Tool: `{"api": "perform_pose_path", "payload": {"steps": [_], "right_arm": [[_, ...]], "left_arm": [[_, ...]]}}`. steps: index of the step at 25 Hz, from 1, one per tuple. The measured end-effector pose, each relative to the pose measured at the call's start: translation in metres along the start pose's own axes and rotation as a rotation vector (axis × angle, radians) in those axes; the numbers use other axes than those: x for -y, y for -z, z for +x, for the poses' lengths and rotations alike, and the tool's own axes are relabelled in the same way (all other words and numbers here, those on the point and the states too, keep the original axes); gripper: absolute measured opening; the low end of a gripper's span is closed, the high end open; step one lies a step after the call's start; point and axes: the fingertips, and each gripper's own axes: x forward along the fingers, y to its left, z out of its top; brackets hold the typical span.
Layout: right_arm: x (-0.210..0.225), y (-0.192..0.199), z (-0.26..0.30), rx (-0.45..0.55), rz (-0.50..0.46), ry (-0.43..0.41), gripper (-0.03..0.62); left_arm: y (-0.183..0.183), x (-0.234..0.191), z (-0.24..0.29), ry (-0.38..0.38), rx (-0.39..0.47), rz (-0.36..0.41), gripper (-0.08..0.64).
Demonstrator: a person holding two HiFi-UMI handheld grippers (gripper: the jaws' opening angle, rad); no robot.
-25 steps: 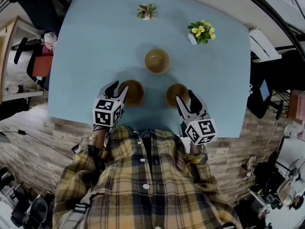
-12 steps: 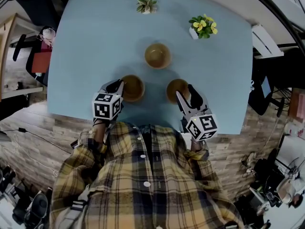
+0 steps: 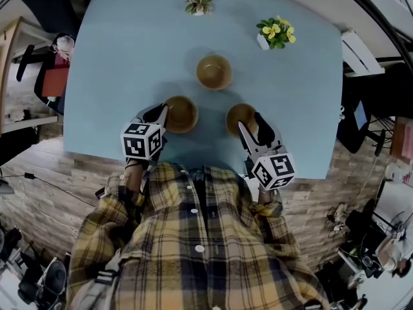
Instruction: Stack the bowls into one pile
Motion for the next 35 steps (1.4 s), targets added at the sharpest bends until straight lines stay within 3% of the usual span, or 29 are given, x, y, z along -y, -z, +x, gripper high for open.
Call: {"api": "perform_pose_path", "payload": {"steps": [17, 35], "right_arm": [[-0.011, 0.011, -0.023, 0.034, 0.045, 0.036, 0.238], [-0.008, 0.03, -0.048, 0.043, 0.111, 0.113, 0.238]], "left_arm": [[-0.062, 0.018, -0.02, 0.053, 0.14, 0.002, 0.005], [-0.137, 0.05, 0.041, 0.119, 0.17, 0.094, 0.005]]}}
